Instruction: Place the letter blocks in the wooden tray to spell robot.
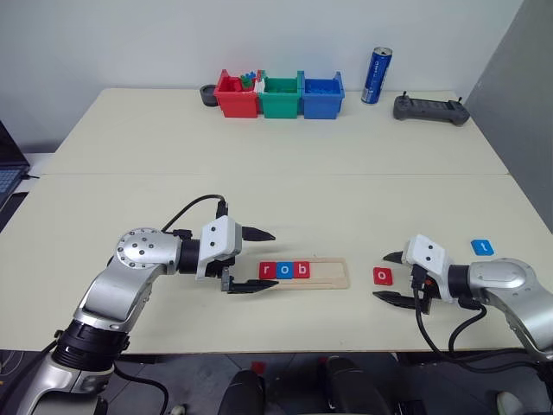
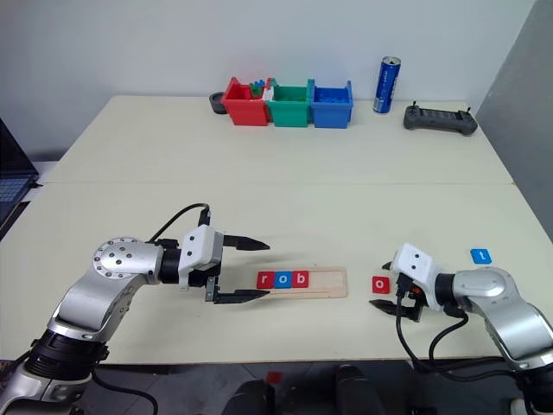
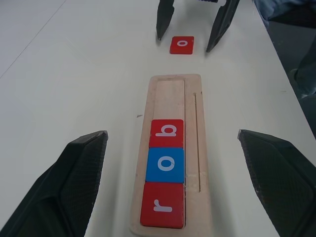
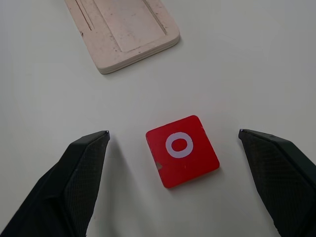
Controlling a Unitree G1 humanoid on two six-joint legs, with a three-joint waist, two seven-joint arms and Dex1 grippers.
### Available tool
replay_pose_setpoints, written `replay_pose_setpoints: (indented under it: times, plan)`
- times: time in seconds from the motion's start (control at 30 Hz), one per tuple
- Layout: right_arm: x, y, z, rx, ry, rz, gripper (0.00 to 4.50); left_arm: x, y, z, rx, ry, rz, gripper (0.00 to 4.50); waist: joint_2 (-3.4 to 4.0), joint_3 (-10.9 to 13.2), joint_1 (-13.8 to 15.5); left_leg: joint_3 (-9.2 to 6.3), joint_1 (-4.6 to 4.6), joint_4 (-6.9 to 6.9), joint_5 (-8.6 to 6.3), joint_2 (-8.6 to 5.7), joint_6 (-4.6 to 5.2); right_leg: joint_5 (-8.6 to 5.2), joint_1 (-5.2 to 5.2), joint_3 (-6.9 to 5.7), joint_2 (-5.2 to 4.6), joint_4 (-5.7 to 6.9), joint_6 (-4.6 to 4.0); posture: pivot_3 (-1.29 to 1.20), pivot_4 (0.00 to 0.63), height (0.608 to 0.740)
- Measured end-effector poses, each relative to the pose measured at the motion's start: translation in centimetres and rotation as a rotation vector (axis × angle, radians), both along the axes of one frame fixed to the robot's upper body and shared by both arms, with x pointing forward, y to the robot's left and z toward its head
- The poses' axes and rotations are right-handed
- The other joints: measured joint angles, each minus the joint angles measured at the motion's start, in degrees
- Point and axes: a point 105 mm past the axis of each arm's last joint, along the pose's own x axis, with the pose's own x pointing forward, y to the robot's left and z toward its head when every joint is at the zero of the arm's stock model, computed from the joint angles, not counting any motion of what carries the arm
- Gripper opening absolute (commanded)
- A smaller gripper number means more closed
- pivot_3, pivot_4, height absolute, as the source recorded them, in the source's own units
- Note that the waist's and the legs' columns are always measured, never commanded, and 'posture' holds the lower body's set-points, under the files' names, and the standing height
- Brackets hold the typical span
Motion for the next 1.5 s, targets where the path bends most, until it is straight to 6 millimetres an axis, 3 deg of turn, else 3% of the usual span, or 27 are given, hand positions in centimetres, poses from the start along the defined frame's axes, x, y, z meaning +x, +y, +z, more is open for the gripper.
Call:
replay_pose_setpoints:
  times: [0.07,0.3,0.43,0.63,0.83,1.03,1.5]
  plan:
    - [-0.1,0.0,-0.3,0.002,0.023,0.008,3.86,0.0,0.0,-0.1,0.000,0.001,0.000,4.50,0.00,0.0,0.0,0.00,-0.01,0.00,0.00,0.00,0.00,0.00,0.00,0.00,0.00,0.00,-0.01,0.00,0.150,0.740]
    - [0.4,0.0,-0.3,0.010,0.043,0.015,1.44,-0.1,0.1,-0.2,-0.001,-0.006,-0.003,4.50,0.00,0.0,0.0,0.00,0.02,0.01,0.00,0.00,0.00,0.01,0.00,0.00,0.00,0.02,-0.01,0.00,0.150,0.740]
    - [0.5,0.5,-0.1,0.013,0.043,0.040,1.45,-0.1,0.4,-0.5,0.007,0.000,0.008,4.50,0.00,0.0,-0.1,0.00,0.03,0.00,0.00,0.01,0.00,0.01,0.00,0.00,0.00,0.03,-0.01,0.00,0.150,0.740]
    - [0.0,6.0,2.7,0.055,-0.059,0.242,1.45,0.0,1.6,-1.1,0.058,-0.015,0.039,4.50,0.01,0.0,-0.1,-0.04,0.02,0.01,0.00,0.03,-0.01,0.00,0.00,-0.02,0.03,0.04,-0.01,0.00,0.150,0.740]
    - [0.6,9.6,2.8,0.014,-0.077,0.341,1.45,0.3,2.2,-1.3,0.084,-0.030,0.055,4.50,0.01,0.0,0.0,-0.06,0.01,0.00,0.01,0.01,-0.01,0.01,-0.01,-0.06,0.00,0.03,-0.02,0.00,0.150,0.740]
    - [1.8,9.6,1.5,-0.057,-0.042,0.318,1.45,0.4,2.1,-1.3,0.078,-0.036,0.066,4.50,0.01,0.0,0.1,-0.07,-0.02,0.00,0.00,-0.01,-0.01,0.01,-0.04,-0.08,-0.04,0.03,-0.03,0.00,0.150,0.740]
    - [2.5,9.6,1.3,-0.079,-0.038,0.332,1.45,0.3,1.4,-1.0,0.067,-0.052,0.063,4.50,0.01,0.0,0.0,-0.08,-0.01,0.00,0.00,0.00,-0.01,0.02,-0.03,-0.09,-0.03,0.05,-0.03,0.00,0.150,0.740]
